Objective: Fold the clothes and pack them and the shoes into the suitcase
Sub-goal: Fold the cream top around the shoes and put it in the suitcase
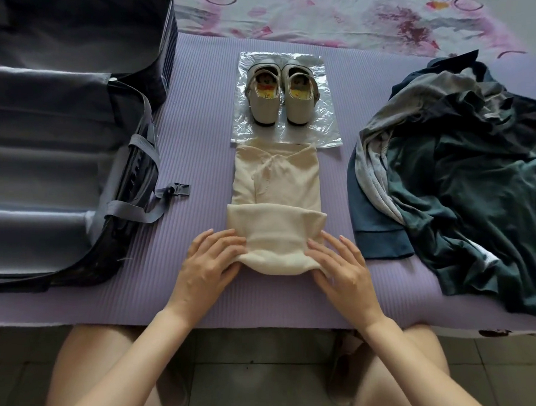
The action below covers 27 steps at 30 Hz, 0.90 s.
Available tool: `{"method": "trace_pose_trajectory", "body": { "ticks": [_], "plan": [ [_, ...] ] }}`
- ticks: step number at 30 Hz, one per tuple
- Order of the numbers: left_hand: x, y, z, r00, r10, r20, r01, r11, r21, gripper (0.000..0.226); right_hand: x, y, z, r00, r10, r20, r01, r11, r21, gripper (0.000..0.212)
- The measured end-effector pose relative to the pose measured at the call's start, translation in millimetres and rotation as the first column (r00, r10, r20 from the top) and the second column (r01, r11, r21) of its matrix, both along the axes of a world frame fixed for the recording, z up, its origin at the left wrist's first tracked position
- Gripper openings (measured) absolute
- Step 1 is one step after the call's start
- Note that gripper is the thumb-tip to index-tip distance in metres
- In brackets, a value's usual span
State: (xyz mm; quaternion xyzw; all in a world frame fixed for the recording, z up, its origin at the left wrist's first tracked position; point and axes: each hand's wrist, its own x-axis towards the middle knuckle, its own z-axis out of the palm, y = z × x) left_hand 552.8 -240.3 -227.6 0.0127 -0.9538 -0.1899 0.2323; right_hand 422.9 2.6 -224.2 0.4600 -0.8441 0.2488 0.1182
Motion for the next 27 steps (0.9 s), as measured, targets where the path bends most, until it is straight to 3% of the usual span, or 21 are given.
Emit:
{"method": "trace_pose_trajectory", "body": {
  "ticks": [4, 6, 11, 14, 16, 18, 21, 27],
  "plan": [
    [-31, -5, 33, 0.988, 0.119, -0.093, -0.097, 0.972, 0.212, 0.028, -17, -25, 41, 0.973, -0.041, 0.227, 0.095, 0.967, -0.236, 0.029],
    [-55, -11, 56, 0.981, 0.19, -0.041, -0.165, 0.923, 0.347, 0.034, -36, -42, 63, 0.937, -0.065, 0.343, 0.163, 0.95, -0.267, 0.034],
    [-141, -41, 80, 0.944, 0.302, 0.135, -0.329, 0.814, 0.479, 0.035, -113, -103, 85, 0.787, -0.284, 0.548, 0.424, 0.894, -0.144, 0.037],
    [-192, -58, 70, 0.859, 0.343, 0.379, -0.509, 0.644, 0.572, 0.045, -157, -133, 71, 0.685, -0.461, 0.564, 0.536, 0.844, 0.038, 0.029],
    [-207, -65, 56, 0.791, 0.357, 0.497, -0.608, 0.55, 0.572, 0.055, -172, -142, 57, 0.601, -0.489, 0.632, 0.56, 0.822, 0.104, 0.049],
    [-209, -66, 45, 0.755, 0.385, 0.531, -0.65, 0.55, 0.525, 0.057, -175, -143, 46, 0.584, -0.485, 0.651, 0.542, 0.83, 0.132, 0.065],
    [-197, -57, 35, 0.75, 0.397, 0.529, -0.644, 0.621, 0.447, 0.053, -161, -130, 33, 0.561, -0.464, 0.686, 0.525, 0.84, 0.139, 0.069],
    [-178, -45, 27, 0.75, 0.387, 0.537, -0.652, 0.569, 0.501, 0.057, -129, -106, 21, 0.337, -0.36, 0.87, 0.581, 0.807, 0.109, 0.084]
  ]
}}
